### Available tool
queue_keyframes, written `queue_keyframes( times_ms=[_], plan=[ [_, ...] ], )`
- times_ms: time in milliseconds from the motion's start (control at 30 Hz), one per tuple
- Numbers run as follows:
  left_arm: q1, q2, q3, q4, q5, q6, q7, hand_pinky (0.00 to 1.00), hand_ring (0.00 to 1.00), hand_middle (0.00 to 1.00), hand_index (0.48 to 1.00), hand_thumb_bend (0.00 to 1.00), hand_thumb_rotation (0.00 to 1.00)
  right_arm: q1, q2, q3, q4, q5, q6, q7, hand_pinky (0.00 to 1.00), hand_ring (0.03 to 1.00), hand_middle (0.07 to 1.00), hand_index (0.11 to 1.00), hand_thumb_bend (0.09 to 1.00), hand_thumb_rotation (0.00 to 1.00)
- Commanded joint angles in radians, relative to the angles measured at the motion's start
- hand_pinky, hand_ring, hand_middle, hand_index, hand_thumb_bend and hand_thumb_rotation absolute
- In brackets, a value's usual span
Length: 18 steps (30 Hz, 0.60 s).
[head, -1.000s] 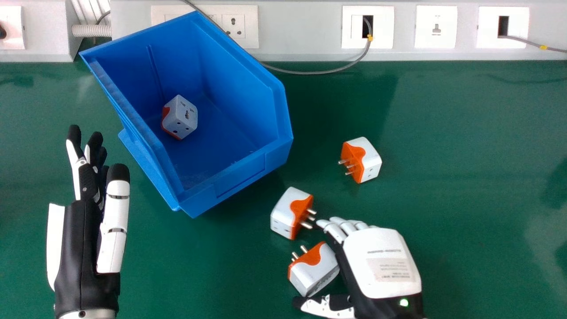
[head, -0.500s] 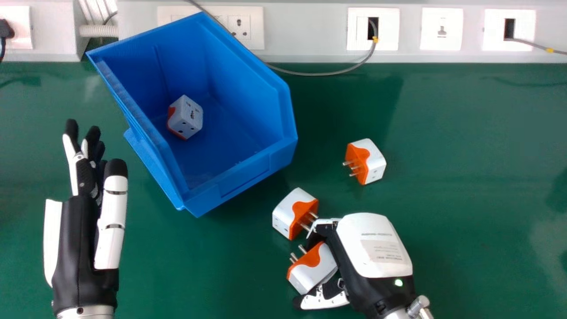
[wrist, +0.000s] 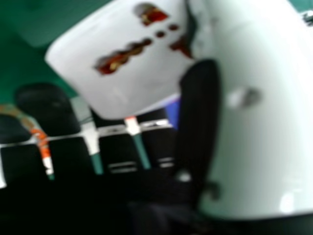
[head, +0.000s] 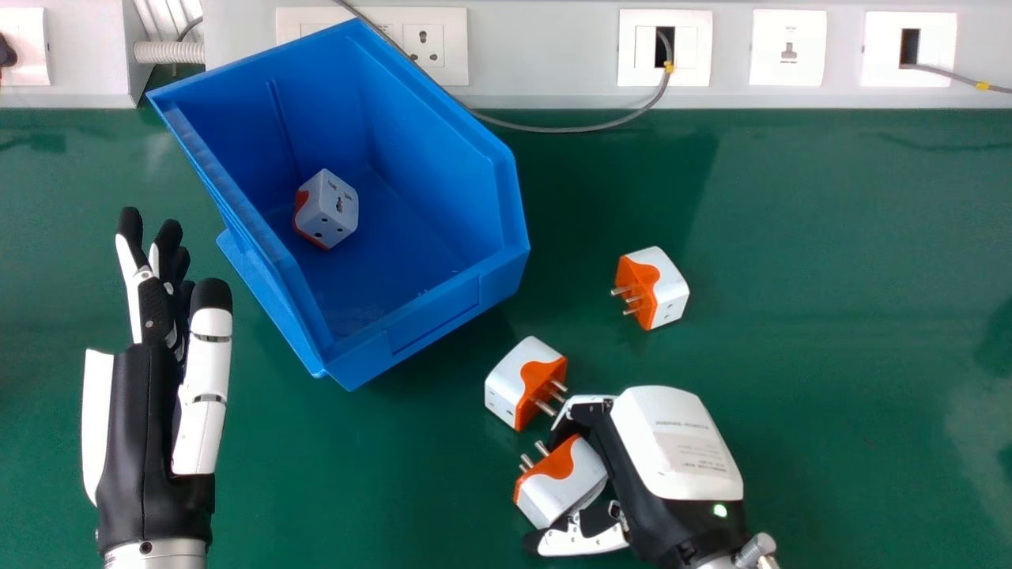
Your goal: Pick all objects and put in blue box
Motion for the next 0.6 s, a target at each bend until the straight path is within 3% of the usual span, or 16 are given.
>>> queue_keyframes(
  times_ms=[0, 100, 233, 567],
  plan=[
    [0.005, -0.001, 0.002, -0.025, -0.007, -0.017, -0.001, 1.0, 1.0, 1.0, 1.0, 0.34, 0.91, 0.056, -0.019, 0.003, -0.025, 0.003, 0.011, 0.041, 0.11, 0.16, 0.237, 0.47, 0.485, 0.14],
    [0.01, -0.006, 0.001, -0.03, -0.001, -0.018, 0.004, 1.0, 1.0, 1.0, 1.0, 0.32, 0.91, 0.096, -0.032, -0.014, -0.118, 0.0, 0.019, 0.065, 0.09, 0.14, 0.21, 0.47, 0.488, 0.14],
    [0.018, -0.009, -0.003, -0.043, -0.005, -0.008, 0.002, 1.0, 1.0, 1.0, 1.0, 0.31, 0.91, 0.164, -0.064, -0.048, -0.29, -0.017, 0.025, 0.105, 0.08, 0.126, 0.196, 0.47, 0.487, 0.14],
    [0.027, -0.021, -0.01, -0.067, 0.028, 0.017, 0.023, 1.0, 1.0, 1.0, 0.999, 0.31, 0.92, 0.228, -0.116, -0.16, -0.622, -0.005, -0.03, 0.177, 0.06, 0.102, 0.158, 0.469, 0.488, 0.13]
  ],
)
